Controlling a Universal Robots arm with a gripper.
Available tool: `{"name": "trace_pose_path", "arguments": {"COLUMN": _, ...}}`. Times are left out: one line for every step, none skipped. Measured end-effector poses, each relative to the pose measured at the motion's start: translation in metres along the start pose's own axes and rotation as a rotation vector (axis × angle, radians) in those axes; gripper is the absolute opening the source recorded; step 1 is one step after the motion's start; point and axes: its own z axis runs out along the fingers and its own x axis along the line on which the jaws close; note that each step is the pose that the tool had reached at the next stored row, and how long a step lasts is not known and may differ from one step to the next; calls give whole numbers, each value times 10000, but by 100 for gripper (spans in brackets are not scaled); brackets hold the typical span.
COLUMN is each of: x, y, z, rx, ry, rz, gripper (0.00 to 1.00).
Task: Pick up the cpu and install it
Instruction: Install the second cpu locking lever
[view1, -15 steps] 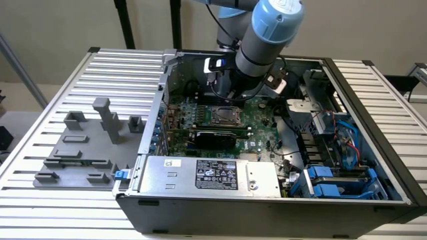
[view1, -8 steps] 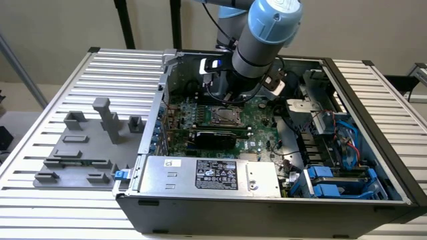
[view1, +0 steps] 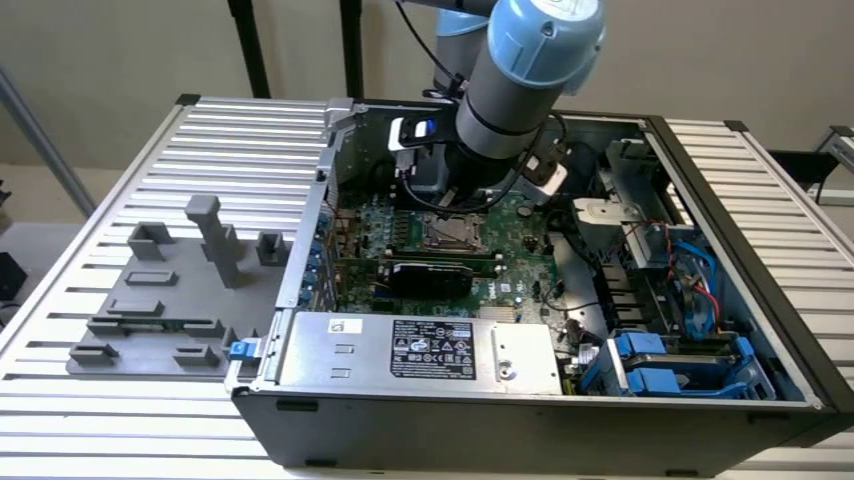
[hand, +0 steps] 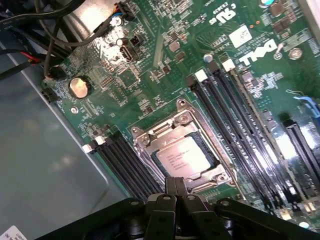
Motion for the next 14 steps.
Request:
{"name": "trace_pose_path", "arguments": {"x": -22, "y": -1, "z": -21, "rx": 0, "ry": 1, "rz": 0, "gripper": 11}}
{"name": "trace_pose_path", "arguments": {"x": -44, "y": -2, "z": -43, "rx": 0, "ry": 0, "rz": 0, "gripper": 11}}
{"name": "trace_pose_path", "arguments": {"x": -67, "y": -3, "z": -64, "rx": 0, "ry": 1, "rz": 1, "gripper": 11}}
{"name": "trace_pose_path", "arguments": {"x": -91, "y": -4, "z": -88, "rx": 0, "ry": 1, "rz": 0, "gripper": 11}}
{"name": "trace_pose_path", "arguments": {"x": -114, "y": -6, "z": -109, "rx": 0, "ry": 1, "rz": 1, "gripper": 11}}
{"name": "trace_pose_path", "arguments": {"x": -135, "y": -8, "z": -129, "rx": 0, "ry": 2, "rz": 0, "gripper": 11}}
{"name": "trace_pose_path", "arguments": {"x": -157, "y": -11, "z": -150, "rx": 0, "ry": 1, "rz": 0, "gripper": 11}}
{"name": "trace_pose_path", "arguments": {"x": -178, "y": -15, "z": -169, "rx": 0, "ry": 0, "rz": 1, "gripper": 11}}
{"name": "trace_pose_path", "arguments": {"x": -200, "y": -21, "z": -186, "rx": 0, "ry": 0, "rz": 1, "gripper": 11}}
{"name": "trace_pose_path", "arguments": {"x": -224, "y": -30, "z": -201, "rx": 0, "ry": 0, "rz": 1, "gripper": 11}}
{"name": "trace_pose_path", "arguments": {"x": -245, "y": -39, "z": -213, "rx": 0, "ry": 1, "rz": 0, "gripper": 11}}
{"name": "trace_pose_path", "arguments": {"x": -268, "y": -49, "z": -226, "rx": 0, "ry": 0, "rz": 1, "gripper": 11}}
{"name": "trace_pose_path", "arguments": {"x": -291, "y": -58, "z": -240, "rx": 0, "ry": 1, "rz": 0, "gripper": 11}}
{"name": "trace_pose_path", "arguments": {"x": -313, "y": -65, "z": -253, "rx": 0, "ry": 1, "rz": 0, "gripper": 11}}
